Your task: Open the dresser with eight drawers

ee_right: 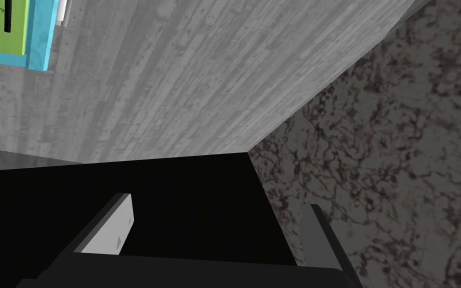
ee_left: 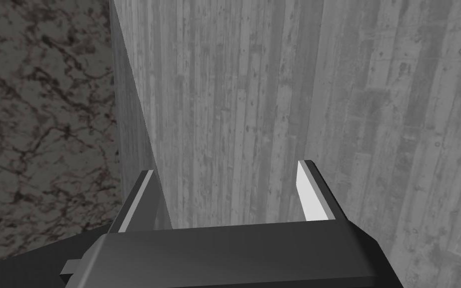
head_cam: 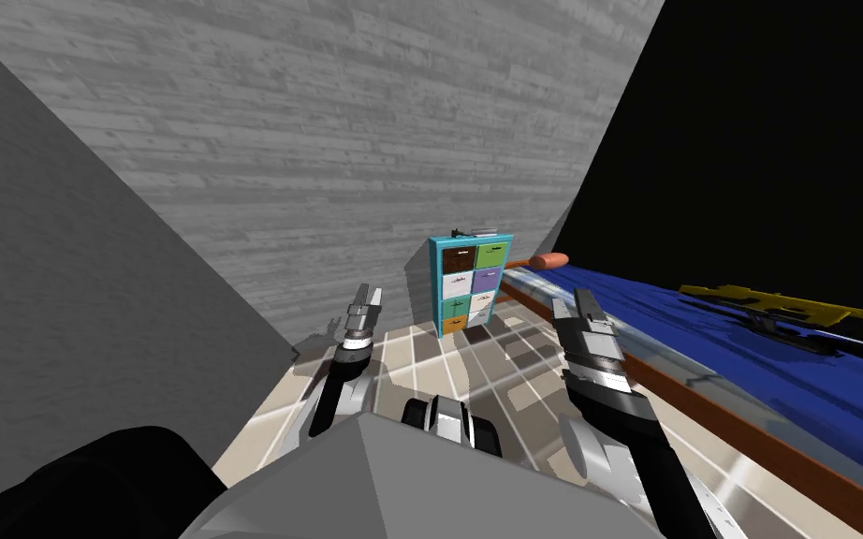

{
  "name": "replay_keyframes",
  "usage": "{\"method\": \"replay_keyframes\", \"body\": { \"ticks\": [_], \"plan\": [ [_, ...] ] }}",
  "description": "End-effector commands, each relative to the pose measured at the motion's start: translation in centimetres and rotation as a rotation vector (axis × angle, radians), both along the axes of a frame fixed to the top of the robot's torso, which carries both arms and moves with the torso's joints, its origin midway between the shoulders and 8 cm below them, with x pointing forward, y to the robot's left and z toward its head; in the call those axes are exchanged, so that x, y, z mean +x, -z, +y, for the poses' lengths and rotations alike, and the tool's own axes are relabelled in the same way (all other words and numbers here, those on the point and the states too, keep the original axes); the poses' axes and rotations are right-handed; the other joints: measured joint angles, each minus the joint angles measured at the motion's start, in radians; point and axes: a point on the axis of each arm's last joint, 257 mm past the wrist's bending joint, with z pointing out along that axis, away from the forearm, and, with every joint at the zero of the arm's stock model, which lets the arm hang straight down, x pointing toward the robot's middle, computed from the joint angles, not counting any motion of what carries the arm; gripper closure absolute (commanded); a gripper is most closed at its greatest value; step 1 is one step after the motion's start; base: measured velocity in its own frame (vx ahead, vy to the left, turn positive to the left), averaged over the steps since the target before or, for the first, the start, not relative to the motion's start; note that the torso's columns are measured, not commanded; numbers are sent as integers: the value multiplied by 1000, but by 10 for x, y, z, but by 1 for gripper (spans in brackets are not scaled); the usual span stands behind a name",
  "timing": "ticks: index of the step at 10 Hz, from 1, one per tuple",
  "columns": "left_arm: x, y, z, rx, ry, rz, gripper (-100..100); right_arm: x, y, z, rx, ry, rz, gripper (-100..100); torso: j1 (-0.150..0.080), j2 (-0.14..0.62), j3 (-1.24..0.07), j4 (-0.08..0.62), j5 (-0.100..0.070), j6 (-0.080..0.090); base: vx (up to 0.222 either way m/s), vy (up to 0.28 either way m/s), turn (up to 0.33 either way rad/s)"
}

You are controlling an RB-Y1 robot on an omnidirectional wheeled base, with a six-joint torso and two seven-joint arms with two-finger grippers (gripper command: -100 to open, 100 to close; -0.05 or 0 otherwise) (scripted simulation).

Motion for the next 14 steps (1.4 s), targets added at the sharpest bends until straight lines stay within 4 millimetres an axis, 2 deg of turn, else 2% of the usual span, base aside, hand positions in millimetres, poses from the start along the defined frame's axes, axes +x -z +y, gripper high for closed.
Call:
{"method": "replay_keyframes", "body": {
  "ticks": [1, 6, 7, 8, 9, 11, 12, 13, 14],
  "plan": [
    [0, 0, 0, 0, 0, 0, 0, 13, 19, 9, -102, 2, 74, -100, 0, 33, -69, 33, 0, 0, 36, 7, 118],
    [0, 0, 0, 0, 0, 1, 0, 42, 78, 17, -307, 60, 264, -100, 1, 46, -94, 47, 0, 0, 56, 1, 149],
    [0, 0, 0, 0, 0, 1, 0, 43, 78, 18, -322, 65, 265, -100, 0, 46, -94, 47, 0, 0, 43, -2, 43],
    [0, 0, 0, 0, 0, 1, 0, 48, 93, 17, -369, 83, 309, -100, 0, 48, -93, 47, 0, 1, 36, 1, 88],
    [0, 0, 0, 0, 0, 1, 0, 48, 93, 18, -376, 86, 310, -100, 0, 48, -93, 47, 0, 0, 26, -2, 78],
    [0, 0, 0, 0, 0, 1, 0, 58, 125, 14, -467, 125, 402, -100, 0, 47, -94, 47, 0, 0, 45, -5, 184],
    [0, 0, 0, 0, 0, 1, 0, 58, 125, 15, -491, 134, 403, -100, 0, 45, -95, 46, 0, 0, 54, -6, 80],
    [0, 0, 0, 0, 0, 1, 0, 62, 141, 12, -532, 154, 451, -100, 0, 46, -95, 47, 0, 1, 55, -2, 124],
    [0, 0, 0, 0, 0, 1, 0, 62, 142, 13, -553, 162, 451, -100, 0, 46, -94, 47, 0, 0, 44, -3, 76]
  ]
}}
